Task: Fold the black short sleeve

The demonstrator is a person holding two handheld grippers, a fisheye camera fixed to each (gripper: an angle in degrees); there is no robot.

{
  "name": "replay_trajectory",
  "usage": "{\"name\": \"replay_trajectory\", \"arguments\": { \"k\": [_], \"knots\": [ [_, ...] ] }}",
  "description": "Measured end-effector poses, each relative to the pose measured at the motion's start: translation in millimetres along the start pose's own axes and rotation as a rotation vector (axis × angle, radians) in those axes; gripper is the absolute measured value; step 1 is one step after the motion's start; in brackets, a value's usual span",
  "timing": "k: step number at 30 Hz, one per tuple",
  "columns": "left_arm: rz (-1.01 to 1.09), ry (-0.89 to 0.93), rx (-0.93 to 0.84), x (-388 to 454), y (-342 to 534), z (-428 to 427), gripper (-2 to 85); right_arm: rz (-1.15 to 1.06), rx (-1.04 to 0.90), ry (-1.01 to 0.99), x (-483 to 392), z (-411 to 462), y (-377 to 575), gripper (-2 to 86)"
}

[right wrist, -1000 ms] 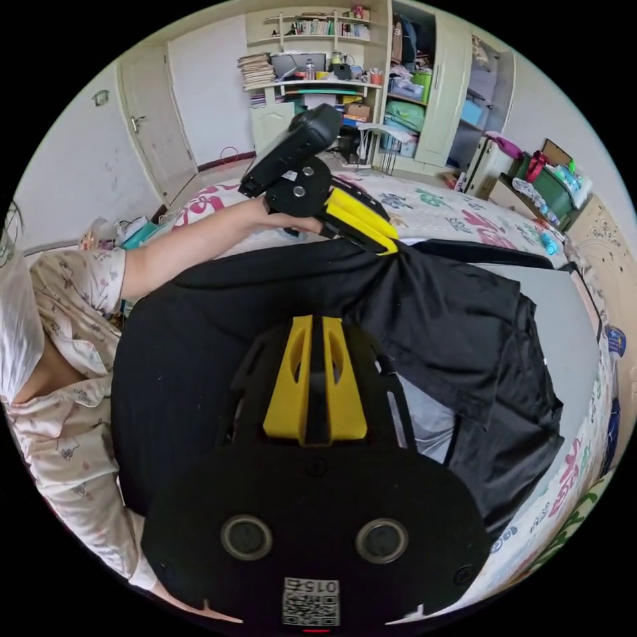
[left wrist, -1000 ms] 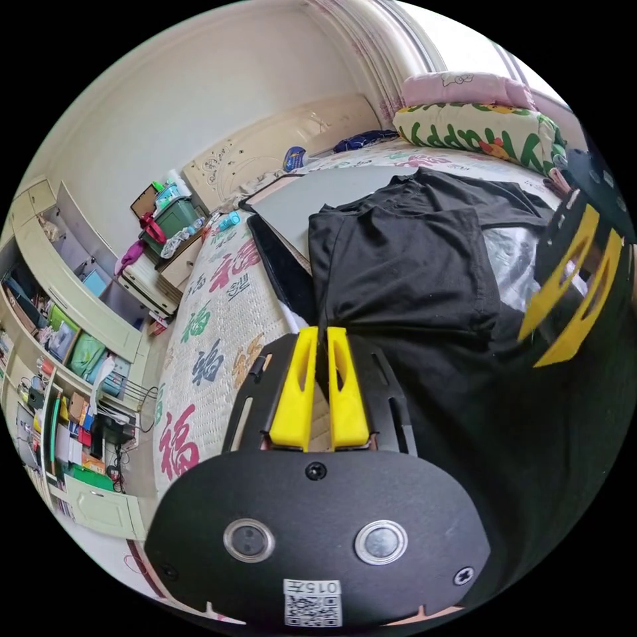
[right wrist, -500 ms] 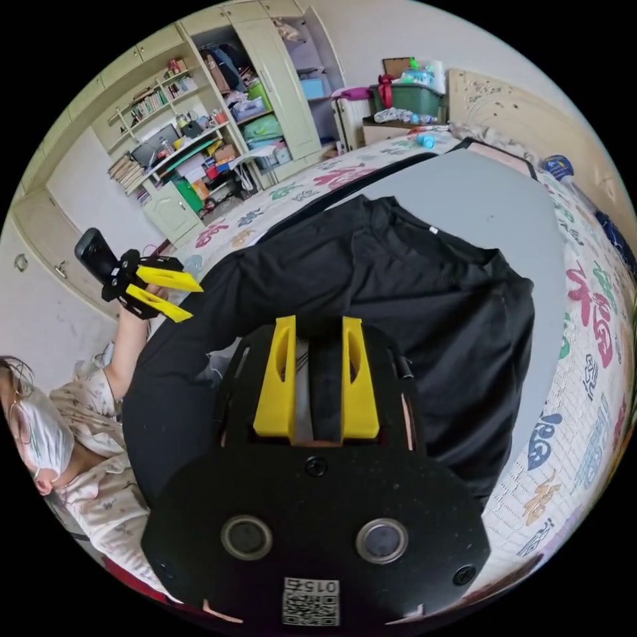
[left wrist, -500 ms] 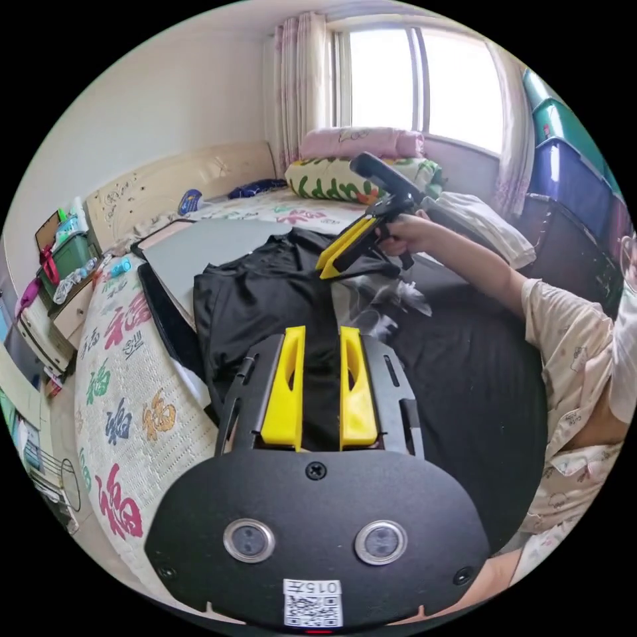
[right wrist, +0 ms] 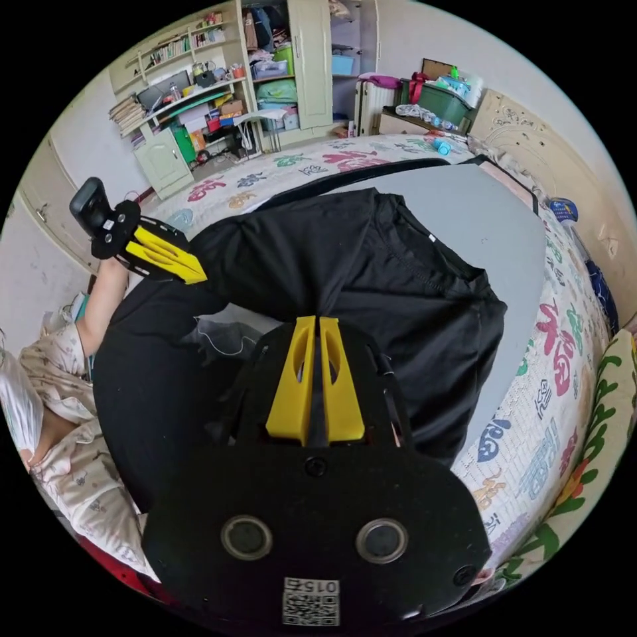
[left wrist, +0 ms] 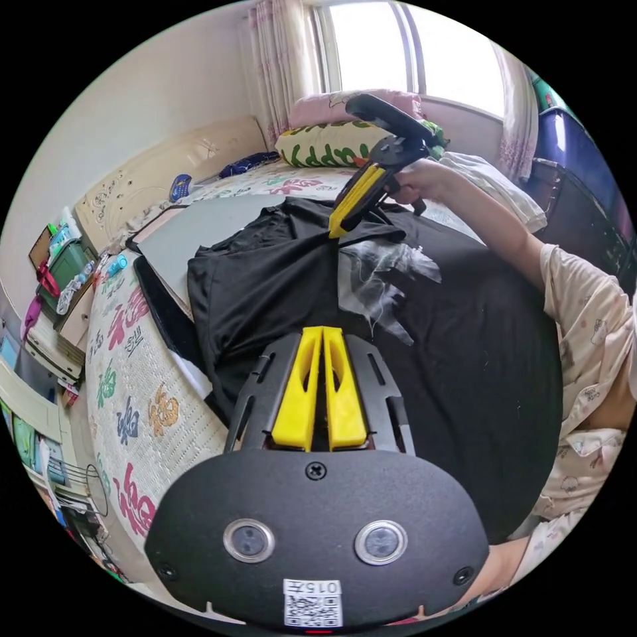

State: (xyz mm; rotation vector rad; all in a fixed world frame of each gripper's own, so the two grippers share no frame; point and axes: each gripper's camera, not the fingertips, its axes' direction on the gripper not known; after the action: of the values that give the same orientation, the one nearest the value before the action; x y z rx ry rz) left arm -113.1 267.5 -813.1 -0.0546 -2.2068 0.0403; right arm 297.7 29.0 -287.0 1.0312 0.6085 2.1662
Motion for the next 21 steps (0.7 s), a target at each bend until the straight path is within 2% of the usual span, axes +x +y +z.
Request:
{"name": "replay_trajectory", "arguments": {
  "k": [4,7,10,12,14,16,18,21],
  "knots": [
    [0.026,-0.011,-0.018,-6,18,-3,4.8,-0.041,-0.028,0.001,-15,-8,-17,8.5],
    [-0.060,0.006,0.099,-30,38,-22,5.9,0.023,0.069,0.053,0,-47,-24,10.6],
    [-0.280,-0.037,0.226,-86,62,-23,6.5,0.123,0.090,0.205,31,-70,-21,12.8],
    [-0.427,-0.072,0.141,-138,67,-4,7.2,0.236,0.112,0.289,58,-78,-17,13.3],
    [-0.573,-0.139,0.116,-172,65,4,7.6,0.317,0.165,0.289,75,-80,-16,13.3],
    [-0.632,-0.143,0.162,-194,56,11,8.0,0.411,0.217,0.262,93,-77,-19,13.1],
    [-0.689,-0.085,0.210,-216,39,33,8.7,0.501,0.251,0.194,112,-64,-30,12.8],
    [-0.734,-0.013,0.184,-236,19,72,10.1,0.553,0.219,0.138,126,-41,-48,12.9]
  ]
}}
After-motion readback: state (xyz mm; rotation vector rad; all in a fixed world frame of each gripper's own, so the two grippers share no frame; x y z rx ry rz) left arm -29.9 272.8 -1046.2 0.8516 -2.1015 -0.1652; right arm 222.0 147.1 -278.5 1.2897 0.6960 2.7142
